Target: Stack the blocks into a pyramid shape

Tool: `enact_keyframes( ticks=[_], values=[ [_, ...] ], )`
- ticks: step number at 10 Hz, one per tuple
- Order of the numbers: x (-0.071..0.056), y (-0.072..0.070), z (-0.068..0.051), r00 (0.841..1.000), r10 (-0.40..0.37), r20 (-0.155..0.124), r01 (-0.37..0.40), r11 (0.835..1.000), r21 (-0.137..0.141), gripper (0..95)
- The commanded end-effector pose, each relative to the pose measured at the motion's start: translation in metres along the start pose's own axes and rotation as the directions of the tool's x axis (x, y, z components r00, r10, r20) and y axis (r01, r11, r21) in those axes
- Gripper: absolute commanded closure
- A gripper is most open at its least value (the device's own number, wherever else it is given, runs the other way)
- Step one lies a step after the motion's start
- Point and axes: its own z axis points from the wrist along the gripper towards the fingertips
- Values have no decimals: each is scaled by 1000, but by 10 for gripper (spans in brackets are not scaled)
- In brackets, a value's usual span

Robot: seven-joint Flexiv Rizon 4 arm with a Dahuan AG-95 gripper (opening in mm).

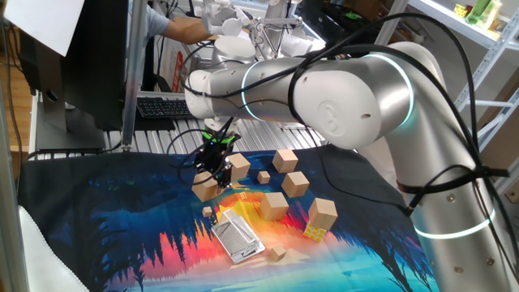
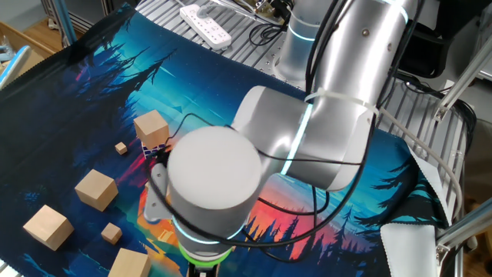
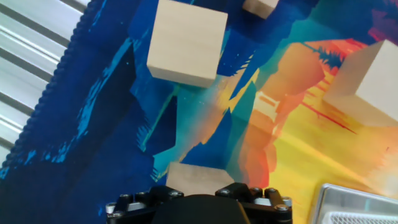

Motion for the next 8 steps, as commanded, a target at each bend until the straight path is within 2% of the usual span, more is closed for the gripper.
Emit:
enact_keyframes(
  ticks=[1,2,4,5,6,8],
  values=[
    [2,2,-1,1000,-1,-5,1,1000,0,380],
    [2,2,-2,1000,-2,-3,2,1000,-2,380],
    [2,2,-2,1000,1,-1,-1,1000,-6,760],
    [2,2,-2,1000,2,0,-2,1000,-6,760],
    [2,1,-2,1000,2,1,-2,1000,-6,950],
    [2,1,-2,1000,10,3,-10,1000,-5,950]
  ],
)
